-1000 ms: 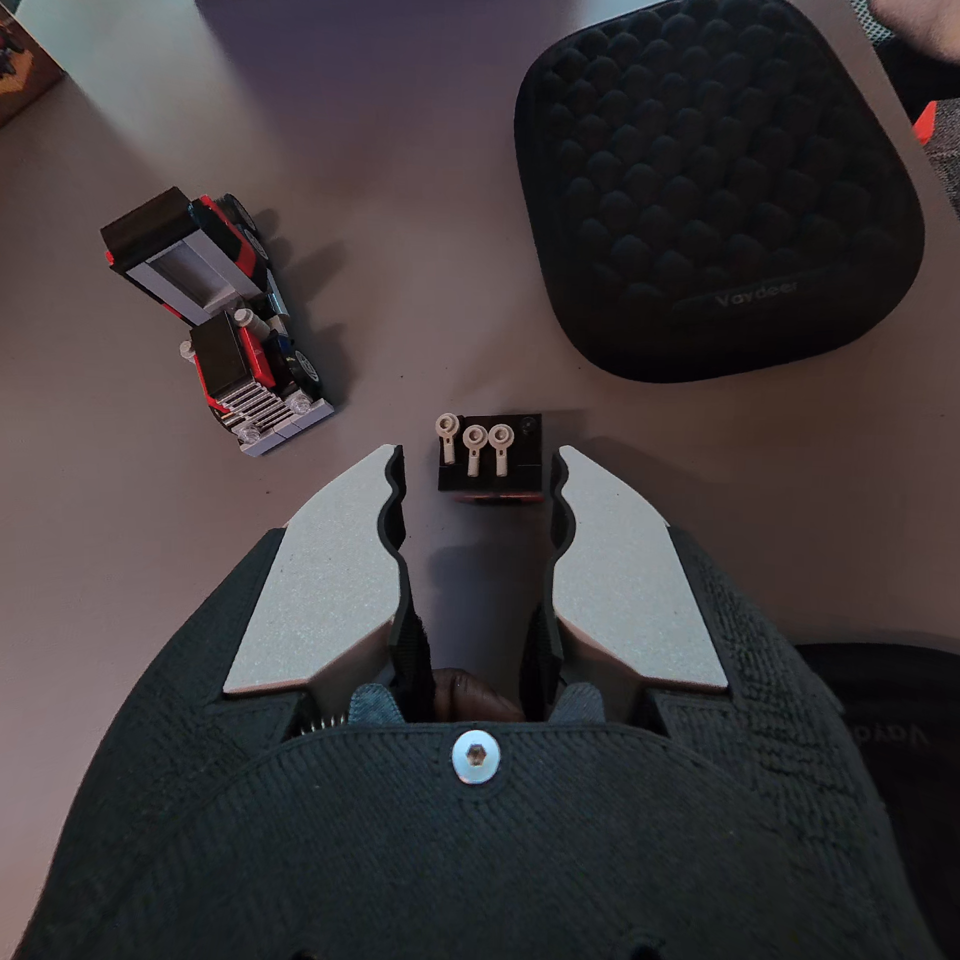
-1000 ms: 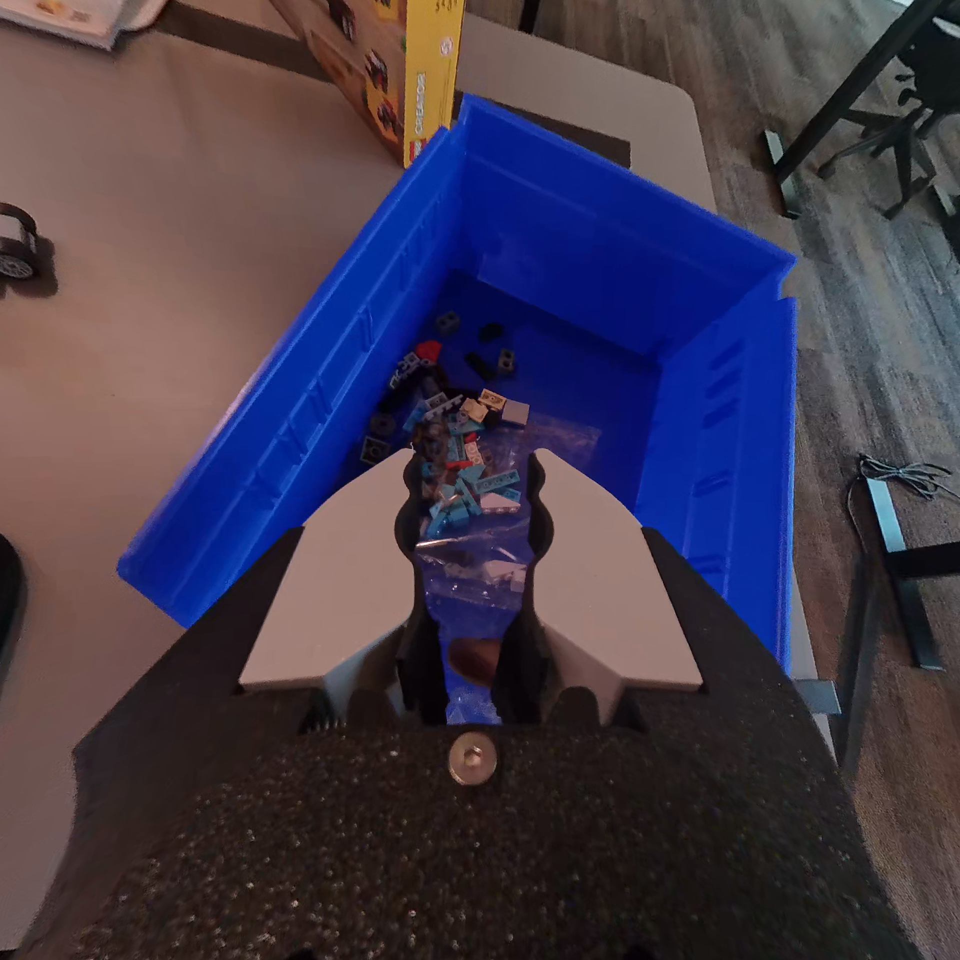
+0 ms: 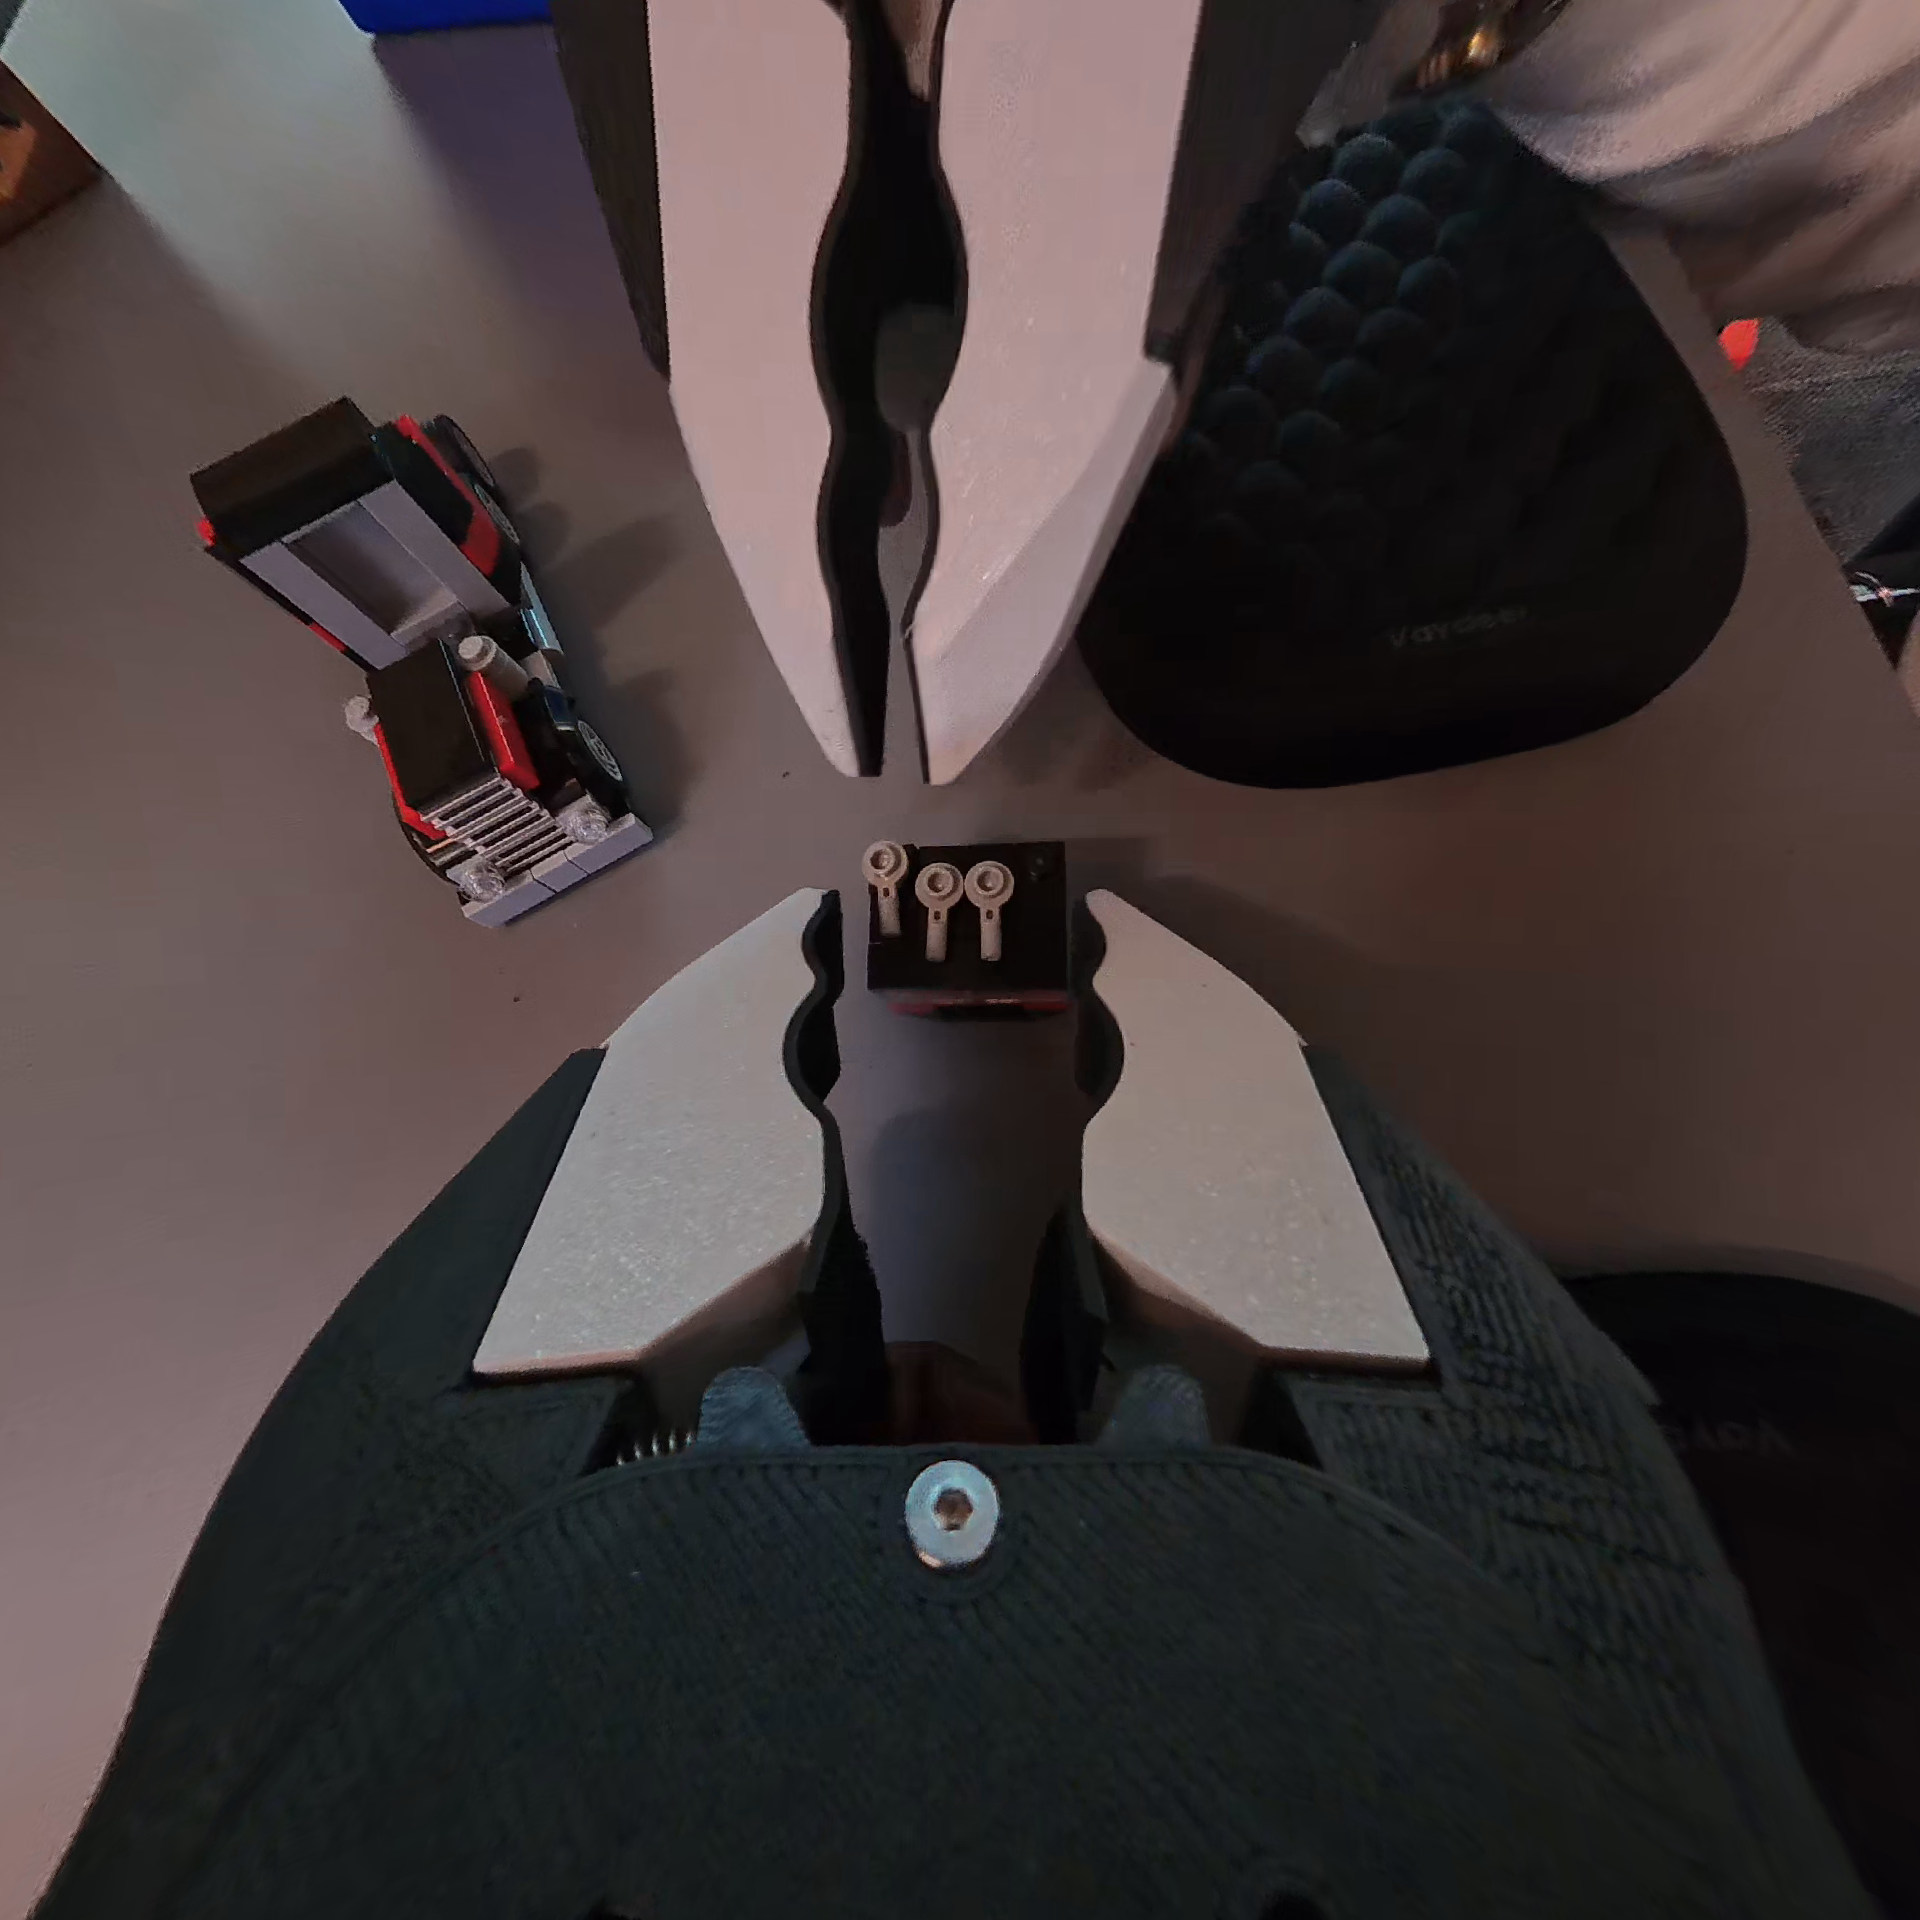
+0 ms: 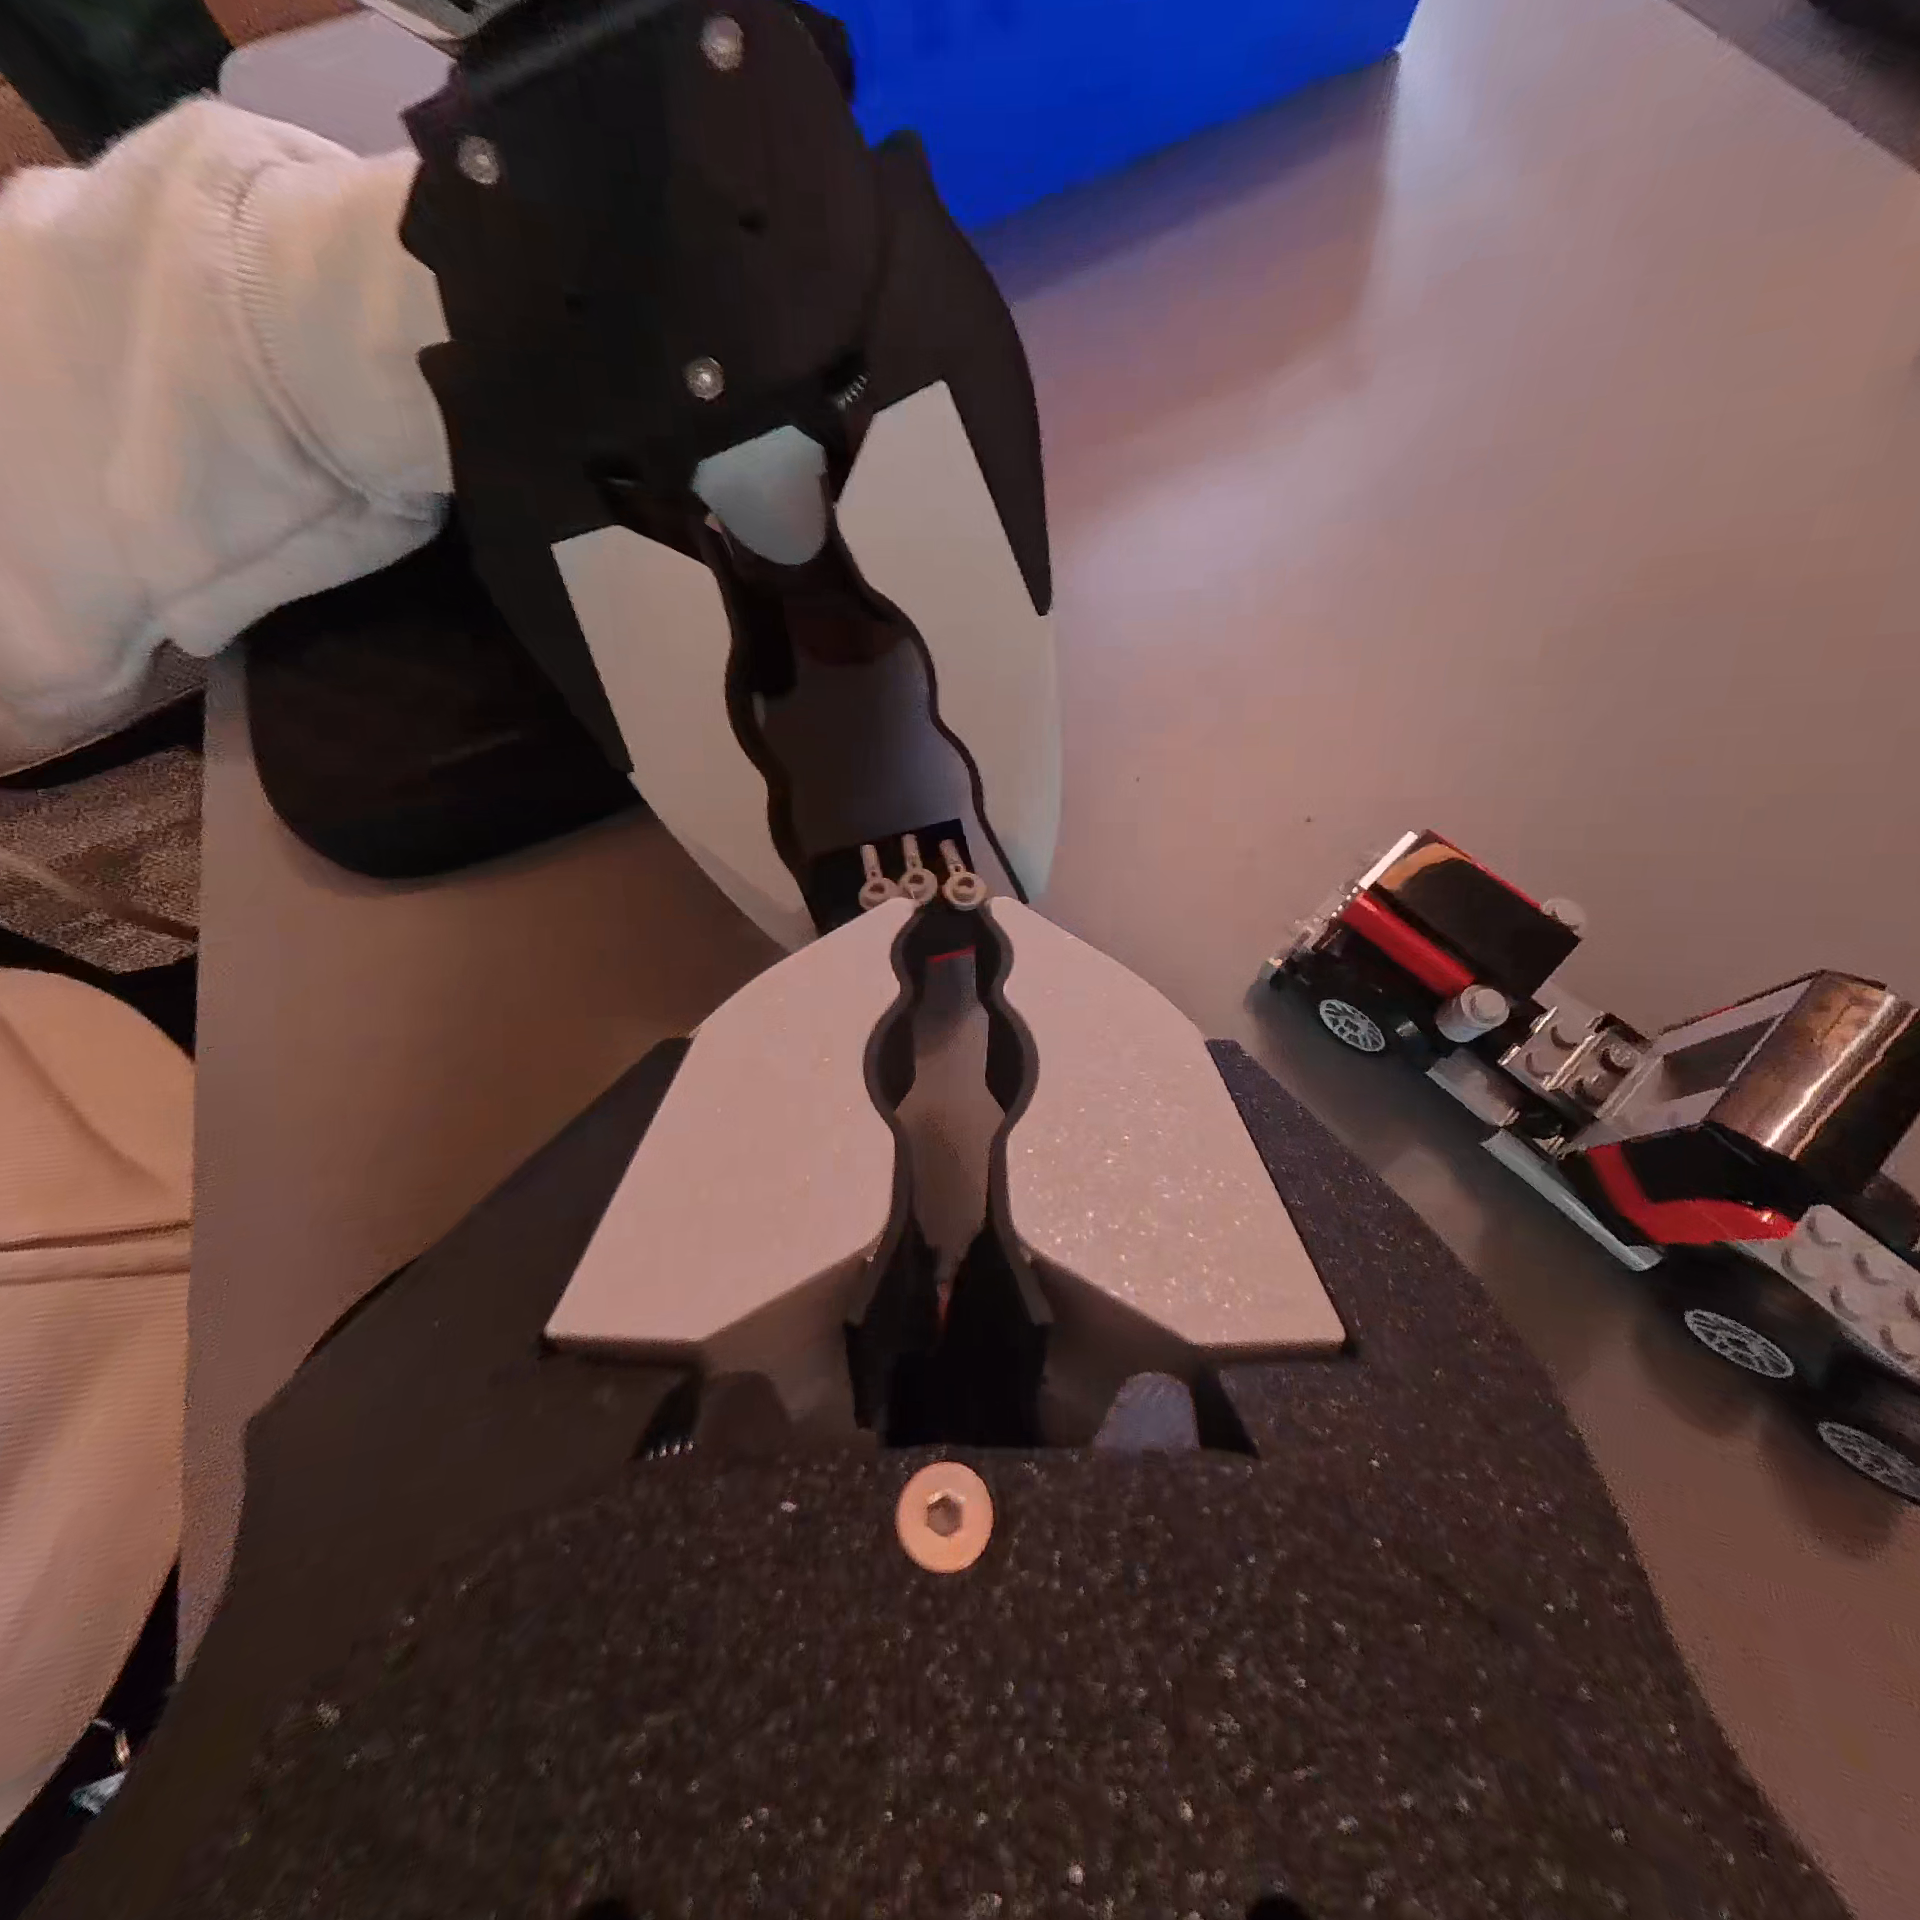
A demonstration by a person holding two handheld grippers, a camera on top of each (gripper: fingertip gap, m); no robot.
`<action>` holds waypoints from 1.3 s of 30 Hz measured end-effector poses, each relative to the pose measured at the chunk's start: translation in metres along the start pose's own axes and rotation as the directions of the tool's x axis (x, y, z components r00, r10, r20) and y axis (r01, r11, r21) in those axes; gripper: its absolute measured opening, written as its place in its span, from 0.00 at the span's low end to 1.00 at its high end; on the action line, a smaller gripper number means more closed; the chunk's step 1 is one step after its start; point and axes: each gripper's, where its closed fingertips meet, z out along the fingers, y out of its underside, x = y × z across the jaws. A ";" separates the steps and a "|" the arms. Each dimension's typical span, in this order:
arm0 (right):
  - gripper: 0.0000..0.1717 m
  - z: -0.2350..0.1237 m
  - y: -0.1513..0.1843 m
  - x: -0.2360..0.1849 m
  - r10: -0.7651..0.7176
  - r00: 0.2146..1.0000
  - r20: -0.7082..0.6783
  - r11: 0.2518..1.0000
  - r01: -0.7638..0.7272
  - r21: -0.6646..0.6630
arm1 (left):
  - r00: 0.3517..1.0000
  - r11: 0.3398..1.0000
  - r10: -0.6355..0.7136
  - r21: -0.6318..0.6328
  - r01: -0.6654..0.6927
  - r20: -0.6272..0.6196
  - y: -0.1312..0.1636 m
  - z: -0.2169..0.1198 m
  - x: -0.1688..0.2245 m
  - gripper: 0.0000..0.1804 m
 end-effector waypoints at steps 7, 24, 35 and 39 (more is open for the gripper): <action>0.07 0.010 0.004 0.003 0.024 1.000 0.005 1.000 -0.024 -0.002 | 1.000 0.999 -0.005 -0.046 0.005 -0.017 0.007 0.004 0.002 0.21; 0.04 0.010 0.006 -0.011 -0.039 0.993 0.110 0.999 0.038 0.009 | 0.990 0.991 0.133 -0.009 -0.134 -0.047 0.004 0.004 0.013 0.21; 0.04 0.006 -0.004 -0.014 -0.579 0.810 -0.097 0.815 0.580 -0.019 | 0.995 0.998 0.062 -0.020 -0.063 -0.075 0.005 0.002 0.014 0.21; 0.04 -0.008 -0.015 -0.014 -0.447 0.892 -0.064 0.884 0.452 0.117 | 0.997 0.998 0.063 -0.026 -0.064 -0.049 0.005 0.002 0.009 0.21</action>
